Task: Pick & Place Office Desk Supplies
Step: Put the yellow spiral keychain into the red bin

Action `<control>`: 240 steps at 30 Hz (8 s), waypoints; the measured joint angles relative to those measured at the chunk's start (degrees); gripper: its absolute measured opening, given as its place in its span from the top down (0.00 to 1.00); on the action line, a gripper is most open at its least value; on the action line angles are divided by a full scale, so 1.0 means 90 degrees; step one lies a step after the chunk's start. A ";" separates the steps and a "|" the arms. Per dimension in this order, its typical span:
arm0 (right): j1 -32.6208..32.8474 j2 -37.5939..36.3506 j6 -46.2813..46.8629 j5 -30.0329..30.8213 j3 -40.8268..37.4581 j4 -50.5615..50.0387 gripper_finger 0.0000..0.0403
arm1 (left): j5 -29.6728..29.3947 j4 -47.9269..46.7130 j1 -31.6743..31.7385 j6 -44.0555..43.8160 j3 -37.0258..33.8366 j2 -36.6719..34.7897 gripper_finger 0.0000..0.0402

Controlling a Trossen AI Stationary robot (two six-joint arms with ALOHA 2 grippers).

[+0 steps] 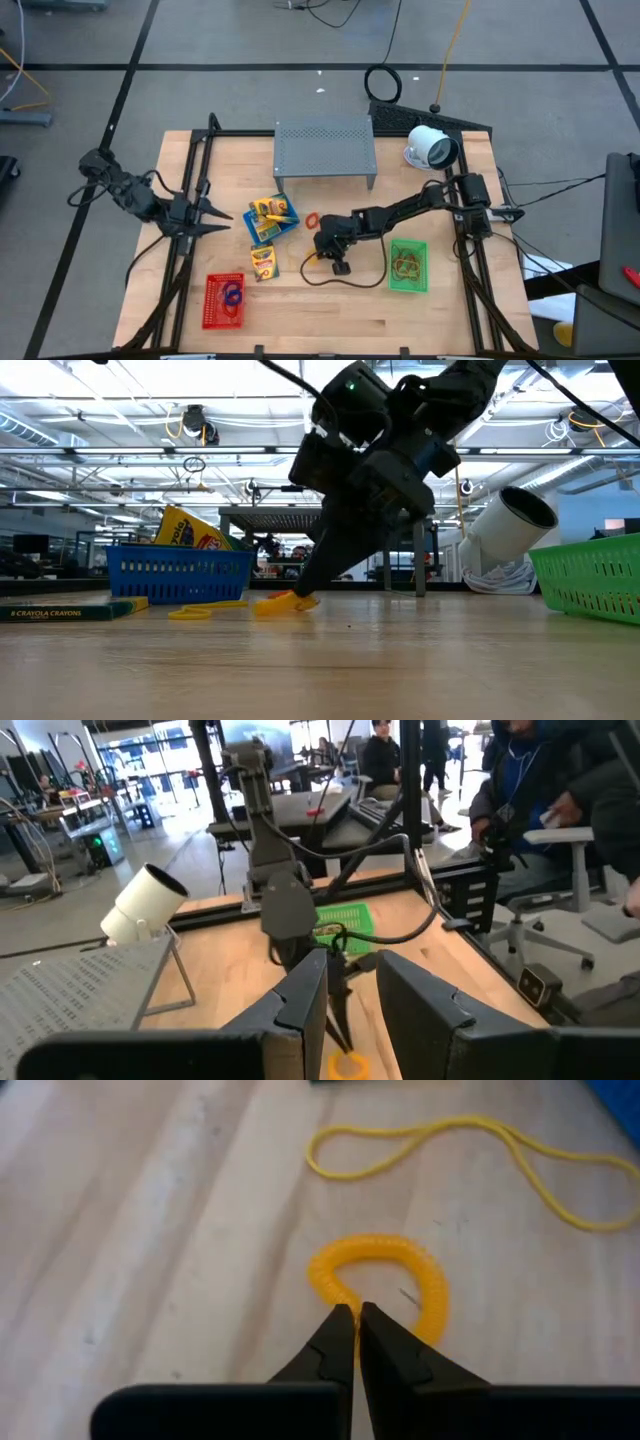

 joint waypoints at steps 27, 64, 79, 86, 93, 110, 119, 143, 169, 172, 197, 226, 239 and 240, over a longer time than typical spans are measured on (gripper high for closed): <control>0.0324 -0.1919 -0.0739 0.0051 0.0015 0.2141 1.00 | -0.0007 0.1761 0.0538 0.1608 0.0000 0.2144 0.75; -0.0162 -0.1926 -0.1259 0.0348 0.0015 0.2524 1.00 | 0.1380 0.2640 0.1689 0.2142 0.0000 0.3628 0.75; -0.0162 -0.1926 -0.1239 0.0347 0.0015 0.2622 1.00 | 0.0403 0.2542 0.1721 0.2078 0.0000 0.3836 0.75; -0.0162 -0.1926 -0.1237 0.0347 0.0015 0.2701 1.00 | 0.0423 0.2777 0.1879 0.2046 0.0002 0.4164 0.75; -0.0159 -0.1926 -0.1237 0.0342 0.0015 0.2630 1.00 | 0.0441 0.3188 0.1910 0.2035 0.0002 0.4196 0.75; -0.0159 -0.1928 -0.1254 0.0340 0.0015 0.2551 1.00 | 0.0888 0.3346 0.1796 0.2028 0.0007 0.4138 0.75; -0.0159 -0.1927 -0.1259 0.0336 0.0015 0.2509 1.00 | 0.1260 0.3246 0.1751 0.1827 0.0025 0.3812 0.75; -0.0159 -0.1927 -0.1359 0.0357 0.0017 0.2797 1.00 | 0.0878 0.2945 0.1675 0.1861 0.0019 0.3657 0.75; -0.0198 -0.1928 -0.1351 0.0389 0.0017 0.2894 1.00 | -0.0874 0.2482 0.1410 0.1839 0.0017 0.3786 0.41; -0.0198 -0.1927 -0.1351 0.0441 0.0017 0.3018 1.00 | -0.1558 0.2637 0.1329 0.2013 0.0017 0.3906 0.35; -0.0353 -0.1926 -0.1378 0.0726 0.0017 0.3307 1.00 | -0.1415 0.3996 0.1206 0.2266 0.0015 0.4327 0.33; -0.0349 -0.1928 -0.1312 0.0682 0.0019 0.3063 0.98 | -0.1864 0.4317 0.1238 0.2424 0.0010 0.4473 0.94; -0.0294 -0.1926 -0.0952 0.0677 0.0017 0.3702 0.68 | -0.2263 0.4198 0.1115 0.2387 0.0012 0.4473 0.94; -0.0295 -0.1926 -0.0905 0.0678 0.0015 0.3715 0.66 | -0.2337 0.4164 0.1087 0.2389 0.0012 0.4473 0.94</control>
